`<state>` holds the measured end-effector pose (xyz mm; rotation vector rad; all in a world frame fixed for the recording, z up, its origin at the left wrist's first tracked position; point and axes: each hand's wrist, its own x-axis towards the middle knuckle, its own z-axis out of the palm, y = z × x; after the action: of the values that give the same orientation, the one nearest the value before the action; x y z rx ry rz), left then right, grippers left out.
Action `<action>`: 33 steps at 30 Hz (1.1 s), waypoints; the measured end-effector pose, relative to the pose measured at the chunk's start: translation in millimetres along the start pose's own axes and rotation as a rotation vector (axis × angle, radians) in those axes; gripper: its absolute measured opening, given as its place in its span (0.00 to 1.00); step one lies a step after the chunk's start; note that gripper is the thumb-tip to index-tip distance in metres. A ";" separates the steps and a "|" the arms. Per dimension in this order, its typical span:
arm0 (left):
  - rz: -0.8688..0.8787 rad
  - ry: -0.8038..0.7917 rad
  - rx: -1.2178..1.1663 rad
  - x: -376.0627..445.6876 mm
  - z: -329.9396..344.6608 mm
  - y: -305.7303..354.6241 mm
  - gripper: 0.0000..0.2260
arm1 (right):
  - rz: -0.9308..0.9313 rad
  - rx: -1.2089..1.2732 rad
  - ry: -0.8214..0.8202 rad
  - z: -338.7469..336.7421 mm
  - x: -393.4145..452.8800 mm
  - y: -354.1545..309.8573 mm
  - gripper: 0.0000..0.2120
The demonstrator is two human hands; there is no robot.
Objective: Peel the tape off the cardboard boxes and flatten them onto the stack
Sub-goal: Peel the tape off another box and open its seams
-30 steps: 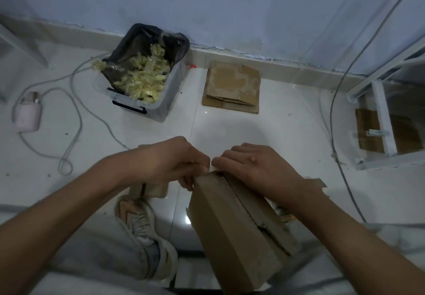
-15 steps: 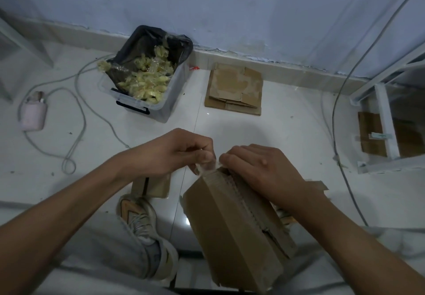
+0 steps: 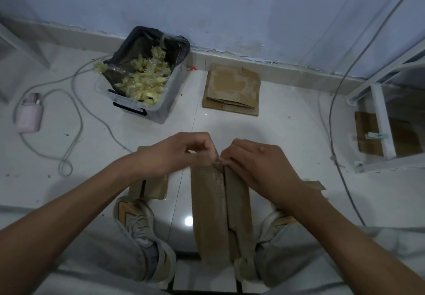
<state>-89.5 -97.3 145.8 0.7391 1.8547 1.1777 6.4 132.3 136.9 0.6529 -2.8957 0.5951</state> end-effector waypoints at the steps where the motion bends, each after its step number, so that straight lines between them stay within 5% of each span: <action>1: 0.033 0.015 0.080 -0.3 2.3 -3.2 0.04 | 0.034 0.035 -0.016 2.3 0.8 -0.5 0.12; 8: 0.016 0.301 0.187 5.0 25.6 -8.9 0.07 | 0.356 0.278 0.032 18.8 4.6 -5.9 0.10; 13: -0.210 0.398 0.206 2.6 47.6 -14.5 0.47 | 0.456 0.275 0.071 27.1 5.3 -16.0 0.05; 16: -0.283 0.307 0.300 5.7 45.5 -18.6 0.52 | 0.472 0.345 0.091 29.9 8.5 -18.3 0.05; 20: -0.332 0.264 0.369 9.2 43.1 -25.2 0.35 | 0.583 0.420 0.083 28.3 8.5 -15.6 0.06; 24: -0.248 0.291 0.363 8.0 43.3 -20.4 0.19 | 0.845 0.853 0.074 18.1 8.3 -16.4 0.08; 33: -0.184 0.213 0.238 4.9 28.1 -14.2 0.18 | 1.105 1.518 -0.062 11.8 4.7 0.4 0.10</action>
<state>-68.7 -86.4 124.3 0.5720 2.2169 0.9588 1.7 126.1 126.9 -1.0479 -1.9910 2.8060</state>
